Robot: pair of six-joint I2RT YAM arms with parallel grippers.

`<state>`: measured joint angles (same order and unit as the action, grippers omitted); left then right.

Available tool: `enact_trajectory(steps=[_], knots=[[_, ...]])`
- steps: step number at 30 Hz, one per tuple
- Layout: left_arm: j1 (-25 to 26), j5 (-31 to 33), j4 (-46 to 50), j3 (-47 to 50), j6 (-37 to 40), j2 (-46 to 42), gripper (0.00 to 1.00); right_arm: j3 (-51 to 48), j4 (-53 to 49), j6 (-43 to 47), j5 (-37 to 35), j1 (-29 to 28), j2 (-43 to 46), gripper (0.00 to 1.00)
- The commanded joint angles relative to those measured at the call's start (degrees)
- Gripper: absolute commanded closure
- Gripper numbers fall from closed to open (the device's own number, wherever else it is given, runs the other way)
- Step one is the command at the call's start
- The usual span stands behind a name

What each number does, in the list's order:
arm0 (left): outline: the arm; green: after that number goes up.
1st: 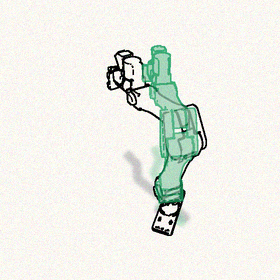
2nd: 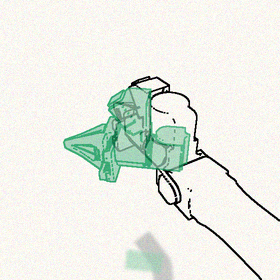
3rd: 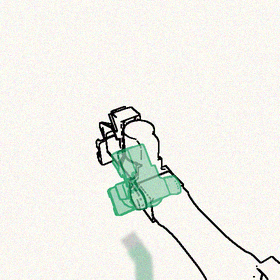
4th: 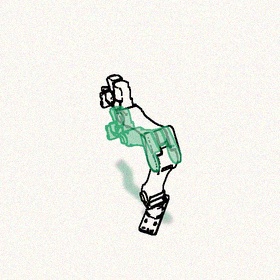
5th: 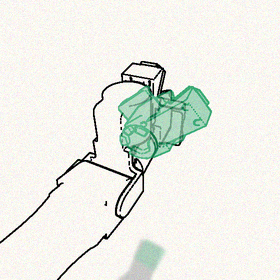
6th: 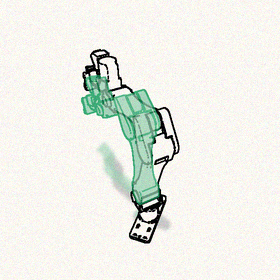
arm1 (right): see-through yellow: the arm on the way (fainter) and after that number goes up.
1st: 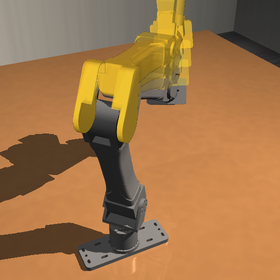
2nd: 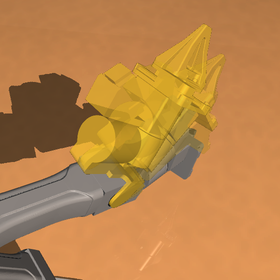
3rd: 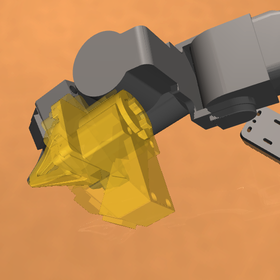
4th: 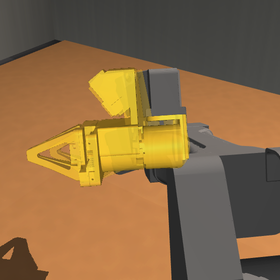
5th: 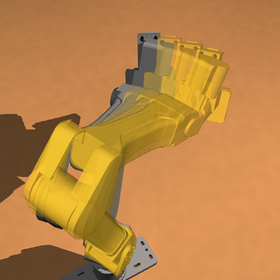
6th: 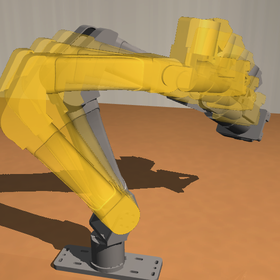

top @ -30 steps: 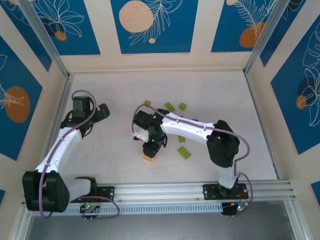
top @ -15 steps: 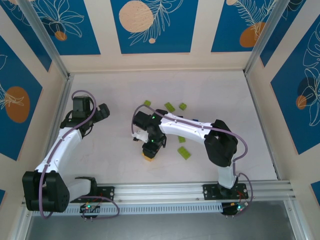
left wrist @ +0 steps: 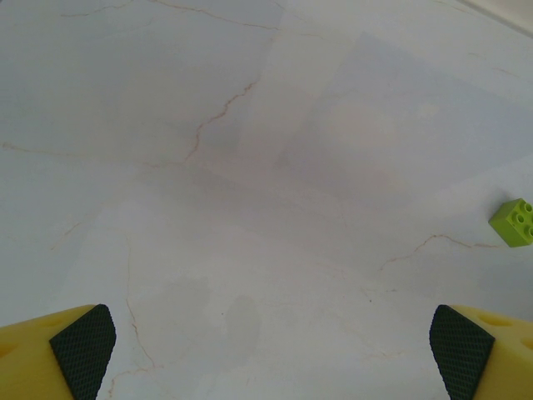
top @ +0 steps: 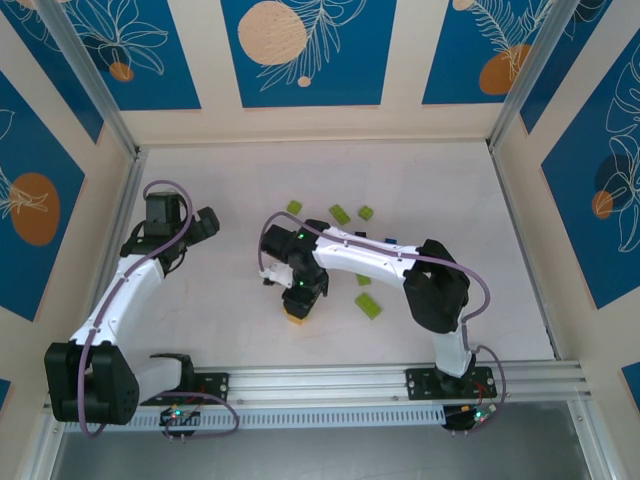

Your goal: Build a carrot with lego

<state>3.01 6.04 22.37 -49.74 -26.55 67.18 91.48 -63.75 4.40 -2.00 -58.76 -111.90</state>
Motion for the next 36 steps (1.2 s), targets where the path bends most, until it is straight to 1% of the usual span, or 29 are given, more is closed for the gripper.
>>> enact_trajectory(steps=[1, 11, 15, 26, 36], knots=[[-0.5, 0.4, 1.0, 0.4, 0.1, -0.4, 0.01, 1.6, -3.4, 1.0, -1.7, -1.0, -2.6, 0.61], [-0.5, 0.5, 1.2, 0.4, 0.1, -0.6, 0.01, 4.2, -5.6, 0.3, -3.8, -2.8, -3.7, 0.61], [-0.5, 0.4, 1.0, 0.4, 0.1, -0.5, 0.0, 4.8, -5.8, -0.3, -3.5, -3.4, -4.1, 0.6], [-0.5, 0.5, 1.0, 0.4, 0.1, -0.5, 0.01, 9.4, -9.0, -3.0, -6.6, -4.8, -7.7, 0.61], [-0.5, 0.5, 1.0, 0.5, 0.1, -0.6, 0.01, 10.3, -9.2, -4.6, -8.7, -6.3, -10.5, 0.63]])
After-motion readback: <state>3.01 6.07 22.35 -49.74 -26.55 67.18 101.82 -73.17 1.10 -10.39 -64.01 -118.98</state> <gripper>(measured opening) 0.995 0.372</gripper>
